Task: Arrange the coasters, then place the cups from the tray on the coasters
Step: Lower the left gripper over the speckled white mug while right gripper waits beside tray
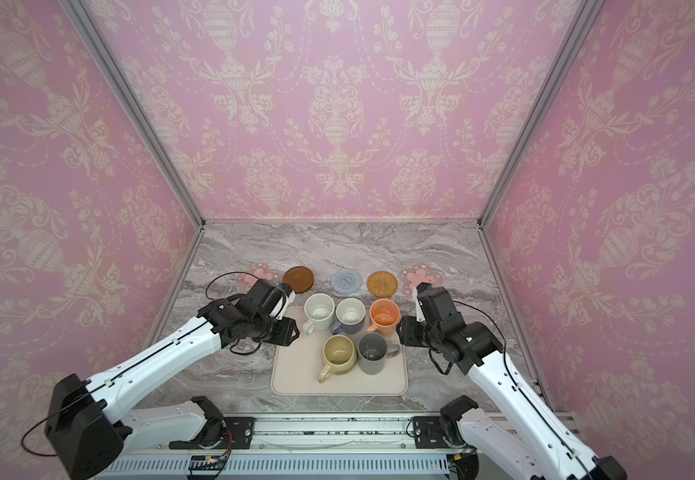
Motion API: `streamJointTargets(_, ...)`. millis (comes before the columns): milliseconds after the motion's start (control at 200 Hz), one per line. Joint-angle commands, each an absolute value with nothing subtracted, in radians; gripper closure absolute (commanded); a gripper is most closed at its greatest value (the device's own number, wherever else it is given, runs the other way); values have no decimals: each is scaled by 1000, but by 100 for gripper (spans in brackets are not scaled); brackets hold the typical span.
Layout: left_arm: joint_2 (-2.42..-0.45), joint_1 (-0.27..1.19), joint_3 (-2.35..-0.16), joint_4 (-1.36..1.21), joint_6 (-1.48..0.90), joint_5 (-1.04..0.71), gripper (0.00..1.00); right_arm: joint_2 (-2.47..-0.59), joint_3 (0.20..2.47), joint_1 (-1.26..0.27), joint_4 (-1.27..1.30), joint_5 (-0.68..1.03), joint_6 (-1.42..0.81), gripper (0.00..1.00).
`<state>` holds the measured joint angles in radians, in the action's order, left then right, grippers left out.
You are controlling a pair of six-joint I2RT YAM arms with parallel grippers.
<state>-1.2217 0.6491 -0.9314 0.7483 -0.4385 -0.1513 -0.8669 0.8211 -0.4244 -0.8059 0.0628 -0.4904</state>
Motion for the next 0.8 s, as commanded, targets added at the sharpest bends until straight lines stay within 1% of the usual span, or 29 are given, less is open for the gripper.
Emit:
streamJointTargets(0, -1252, 670, -957, 719, -463, -131, 53, -885, 863, -432, -832, 55, -438, 50)
streamJointTargets(365, -1374, 690, -993, 663, -440, -71, 51, -916, 866, -432, -805, 58, -427, 48)
streamJointTargets(660, -1472, 691, -1014, 588, -446, -80, 50, -951, 877, -432, -804, 55, -405, 47)
streamJointTargets(796, -1483, 691, -1007, 555, -461, -76, 51, -961, 881, -432, -801, 56, -397, 47)
